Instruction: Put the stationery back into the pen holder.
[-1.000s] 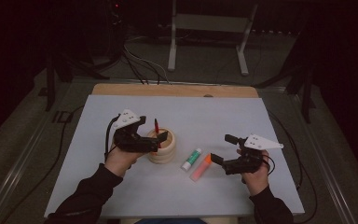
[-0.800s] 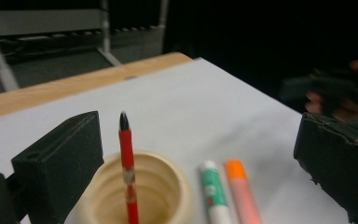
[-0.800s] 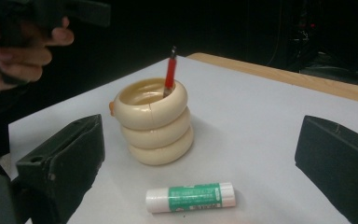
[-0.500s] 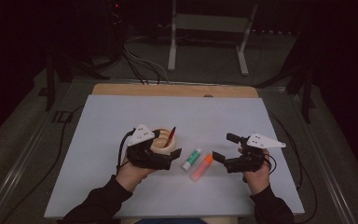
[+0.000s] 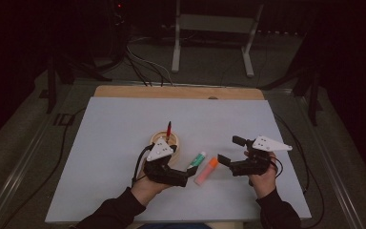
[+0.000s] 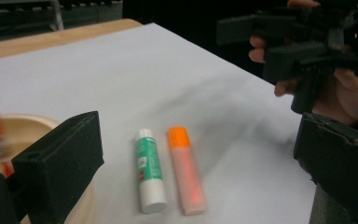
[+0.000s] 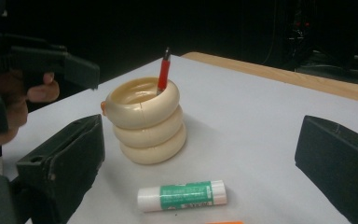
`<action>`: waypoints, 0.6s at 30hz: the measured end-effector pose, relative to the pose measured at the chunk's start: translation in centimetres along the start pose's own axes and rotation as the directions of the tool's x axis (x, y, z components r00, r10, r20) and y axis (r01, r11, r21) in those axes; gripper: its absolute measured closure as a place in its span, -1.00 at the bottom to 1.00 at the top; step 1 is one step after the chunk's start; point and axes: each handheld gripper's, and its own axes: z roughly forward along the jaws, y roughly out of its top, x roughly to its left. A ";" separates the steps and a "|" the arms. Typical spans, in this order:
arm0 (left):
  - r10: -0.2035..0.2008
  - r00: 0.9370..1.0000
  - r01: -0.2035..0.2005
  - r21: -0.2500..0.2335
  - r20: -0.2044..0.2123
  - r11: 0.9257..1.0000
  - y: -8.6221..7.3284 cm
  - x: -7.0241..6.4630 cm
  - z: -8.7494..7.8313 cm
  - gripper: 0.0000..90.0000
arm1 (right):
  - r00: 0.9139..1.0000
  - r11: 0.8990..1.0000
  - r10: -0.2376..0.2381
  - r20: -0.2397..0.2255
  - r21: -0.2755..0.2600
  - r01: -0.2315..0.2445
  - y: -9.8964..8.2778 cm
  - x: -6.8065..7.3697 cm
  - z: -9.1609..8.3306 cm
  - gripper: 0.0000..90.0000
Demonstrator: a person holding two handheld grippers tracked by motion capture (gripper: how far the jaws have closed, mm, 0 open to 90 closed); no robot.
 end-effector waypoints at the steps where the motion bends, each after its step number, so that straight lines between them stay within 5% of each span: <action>1: -0.004 1.000 0.004 0.003 0.007 1.000 -0.2 -0.1 0.2 -0.96 | 1.000 1.000 -0.001 0.002 0.003 0.001 0.0 0.0 0.0 -0.96; 7: -0.012 1.000 0.012 0.011 0.018 1.000 -1.0 -0.8 1.3 -0.96 | 1.000 1.000 -0.003 0.005 0.006 0.003 -0.1 -0.2 0.1 -0.96; 18: -0.057 0.997 0.060 0.049 -0.044 0.997 -4.1 -2.7 4.1 -0.96 | 1.000 1.000 -0.003 0.002 0.016 0.003 -0.2 -0.1 0.3 -0.96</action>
